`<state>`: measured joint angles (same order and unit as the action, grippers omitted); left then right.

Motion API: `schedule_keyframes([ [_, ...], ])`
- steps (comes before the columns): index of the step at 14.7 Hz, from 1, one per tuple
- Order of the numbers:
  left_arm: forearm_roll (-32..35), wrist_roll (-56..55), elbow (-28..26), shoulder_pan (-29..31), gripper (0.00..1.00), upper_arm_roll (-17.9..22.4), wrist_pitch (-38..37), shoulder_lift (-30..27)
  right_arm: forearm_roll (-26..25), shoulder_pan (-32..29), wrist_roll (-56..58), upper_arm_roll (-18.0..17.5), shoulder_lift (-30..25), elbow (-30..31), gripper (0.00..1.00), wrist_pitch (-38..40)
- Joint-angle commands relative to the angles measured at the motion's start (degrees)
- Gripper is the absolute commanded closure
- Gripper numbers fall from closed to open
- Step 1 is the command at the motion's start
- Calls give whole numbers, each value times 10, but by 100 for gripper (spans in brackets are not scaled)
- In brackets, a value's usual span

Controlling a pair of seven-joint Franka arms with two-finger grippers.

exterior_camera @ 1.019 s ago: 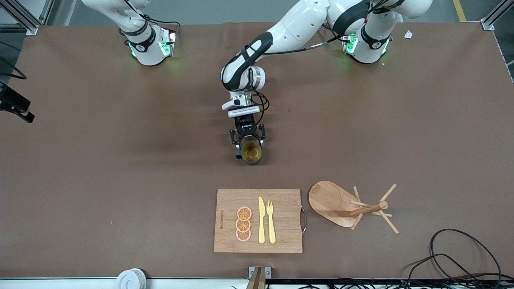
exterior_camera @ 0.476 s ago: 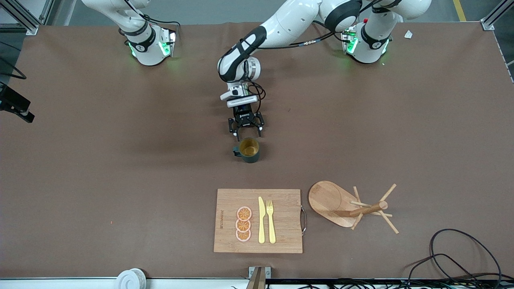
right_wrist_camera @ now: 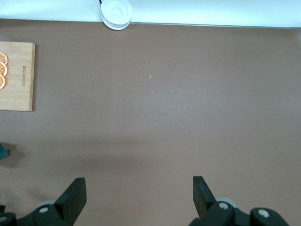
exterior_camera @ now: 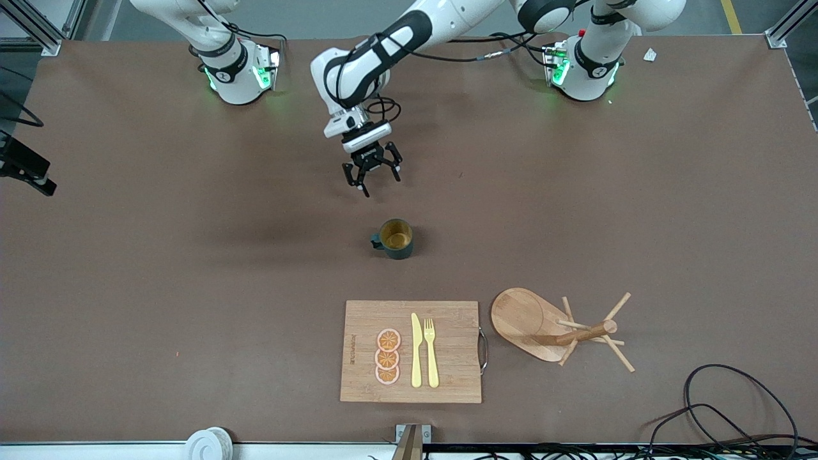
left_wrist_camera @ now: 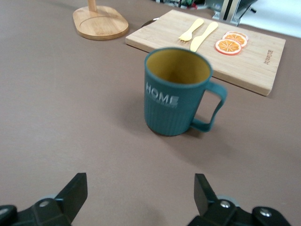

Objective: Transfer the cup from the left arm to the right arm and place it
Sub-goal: 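Raise the left gripper away while the right gripper reaches the mug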

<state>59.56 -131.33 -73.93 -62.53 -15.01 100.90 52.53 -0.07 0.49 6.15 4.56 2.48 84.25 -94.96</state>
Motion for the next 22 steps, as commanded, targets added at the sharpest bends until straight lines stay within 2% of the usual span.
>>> schedule_keyframes([
  [1,-72,76,-6,26,0,-5,-4,-53,2,14,-7,-5,31,-6,0,-1],
  [4,-164,180,-7,71,0,-2,-4,-123,9,38,-9,-5,67,-6,0,-2],
  [6,-220,249,-9,116,0,1,-4,-177,41,42,-5,-5,88,0,0,-1],
  [10,-325,418,-14,246,0,1,-5,-272,46,71,-27,-5,143,0,0,-38],
  [13,-398,568,-14,353,0,0,-6,-317,46,106,-126,-5,172,0,0,-50],
  [15,-435,676,-15,424,0,-1,-26,-339,51,150,-238,-5,188,0,0,-52],
  [18,-461,835,-14,513,0,-2,-51,-365,90,214,-353,-5,219,-2,0,-99],
  [22,-491,975,-14,610,0,-2,-86,-396,154,300,-532,-5,275,-4,0,-202],
])
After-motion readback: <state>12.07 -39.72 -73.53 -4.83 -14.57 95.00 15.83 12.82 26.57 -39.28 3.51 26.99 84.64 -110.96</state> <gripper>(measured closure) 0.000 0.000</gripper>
